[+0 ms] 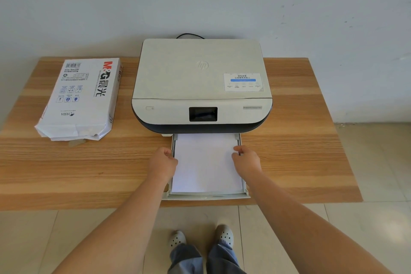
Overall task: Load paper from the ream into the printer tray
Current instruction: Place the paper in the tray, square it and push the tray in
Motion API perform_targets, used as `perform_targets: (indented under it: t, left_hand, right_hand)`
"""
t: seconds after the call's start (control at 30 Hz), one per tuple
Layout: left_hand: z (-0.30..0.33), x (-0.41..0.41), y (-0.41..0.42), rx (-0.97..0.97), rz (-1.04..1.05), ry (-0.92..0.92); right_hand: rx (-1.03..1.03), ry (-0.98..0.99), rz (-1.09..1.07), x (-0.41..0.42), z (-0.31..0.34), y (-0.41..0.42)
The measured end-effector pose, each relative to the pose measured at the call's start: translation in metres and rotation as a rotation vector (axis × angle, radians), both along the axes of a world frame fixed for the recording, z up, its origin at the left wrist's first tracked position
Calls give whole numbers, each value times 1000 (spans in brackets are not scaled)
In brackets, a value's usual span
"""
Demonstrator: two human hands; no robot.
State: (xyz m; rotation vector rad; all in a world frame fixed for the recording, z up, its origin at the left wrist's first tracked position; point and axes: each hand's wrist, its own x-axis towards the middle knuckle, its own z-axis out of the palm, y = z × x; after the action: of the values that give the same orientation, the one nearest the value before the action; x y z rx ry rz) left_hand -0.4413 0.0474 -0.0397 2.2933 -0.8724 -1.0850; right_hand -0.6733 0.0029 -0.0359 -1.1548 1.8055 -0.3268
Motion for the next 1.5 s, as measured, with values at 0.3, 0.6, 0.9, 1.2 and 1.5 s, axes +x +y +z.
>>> perform_targets:
  t: [0.3,0.6,0.9,1.2,1.5]
  left_hand:
    - [5,-4,2,-21,-11,-10]
    - [10,1,2,-13,-264,-122]
    - [0,-5,17,39,-1144,-448]
    - [-4,-2,20,112,-1212,-519]
    - [-3,-3,23,123,-1249,-544]
  right_hand:
    - [-27,7,-12,-5,-6,8]
    - [-56,33,43,-10,-2,3]
    - [-267,457,1021,-6,-9,21]
    - [-259,475,1051,-12,-18,27]
    - [-238,469,1050,-11,-15,30]
